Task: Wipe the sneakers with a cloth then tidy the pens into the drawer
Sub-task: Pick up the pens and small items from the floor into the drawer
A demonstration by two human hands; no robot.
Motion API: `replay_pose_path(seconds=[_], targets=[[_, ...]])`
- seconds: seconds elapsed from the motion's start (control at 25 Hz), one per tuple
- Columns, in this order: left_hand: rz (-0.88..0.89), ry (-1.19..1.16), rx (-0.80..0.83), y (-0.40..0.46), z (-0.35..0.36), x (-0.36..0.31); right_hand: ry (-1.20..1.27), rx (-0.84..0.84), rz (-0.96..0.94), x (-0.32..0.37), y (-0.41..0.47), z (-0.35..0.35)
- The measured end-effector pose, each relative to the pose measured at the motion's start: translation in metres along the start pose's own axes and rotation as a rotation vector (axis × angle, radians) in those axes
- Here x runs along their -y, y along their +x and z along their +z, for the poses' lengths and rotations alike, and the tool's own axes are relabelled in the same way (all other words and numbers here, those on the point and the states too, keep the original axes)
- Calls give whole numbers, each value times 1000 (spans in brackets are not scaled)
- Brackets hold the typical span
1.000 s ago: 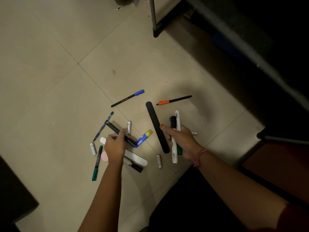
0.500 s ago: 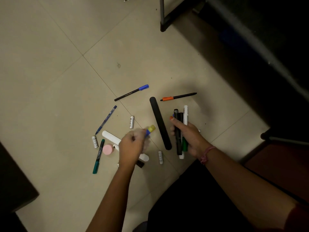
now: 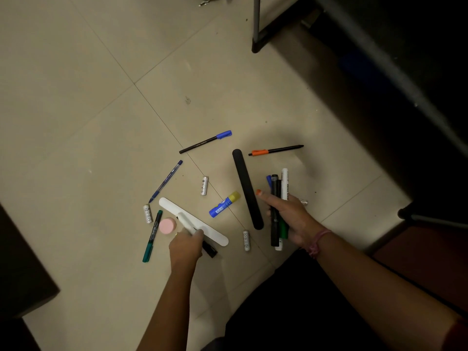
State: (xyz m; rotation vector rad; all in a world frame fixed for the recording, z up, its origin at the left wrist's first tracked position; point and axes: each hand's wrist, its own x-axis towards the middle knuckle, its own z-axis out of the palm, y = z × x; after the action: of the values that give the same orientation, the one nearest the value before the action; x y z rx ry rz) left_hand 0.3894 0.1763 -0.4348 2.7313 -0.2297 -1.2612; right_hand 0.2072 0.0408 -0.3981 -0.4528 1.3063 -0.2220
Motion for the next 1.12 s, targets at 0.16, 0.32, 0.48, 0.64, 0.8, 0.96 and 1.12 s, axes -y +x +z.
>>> replay_pose_path(seconds=[0.16,0.32,0.48,0.64,0.8,0.96,1.12], targets=[[191,-178,79,-24,-16,-33,30,112,48,1,0,12],[553,-47,479,-55,-21,-69,-74,161,36,3,-5,23],[631,-48,620,-57,-30,-70,-77,186,50,2,-8,23],[441,-256,-9,-10,-47,-20,-15,65,38,3,-6,17],[127,-115,-369,52,-66,49,36,13,36,3,-4,6],[96,315,-239,63,-61,90,44,-9,31,-1,-4,3],[134,361,-260,62,-55,82,32,3,21,2,-4,2]])
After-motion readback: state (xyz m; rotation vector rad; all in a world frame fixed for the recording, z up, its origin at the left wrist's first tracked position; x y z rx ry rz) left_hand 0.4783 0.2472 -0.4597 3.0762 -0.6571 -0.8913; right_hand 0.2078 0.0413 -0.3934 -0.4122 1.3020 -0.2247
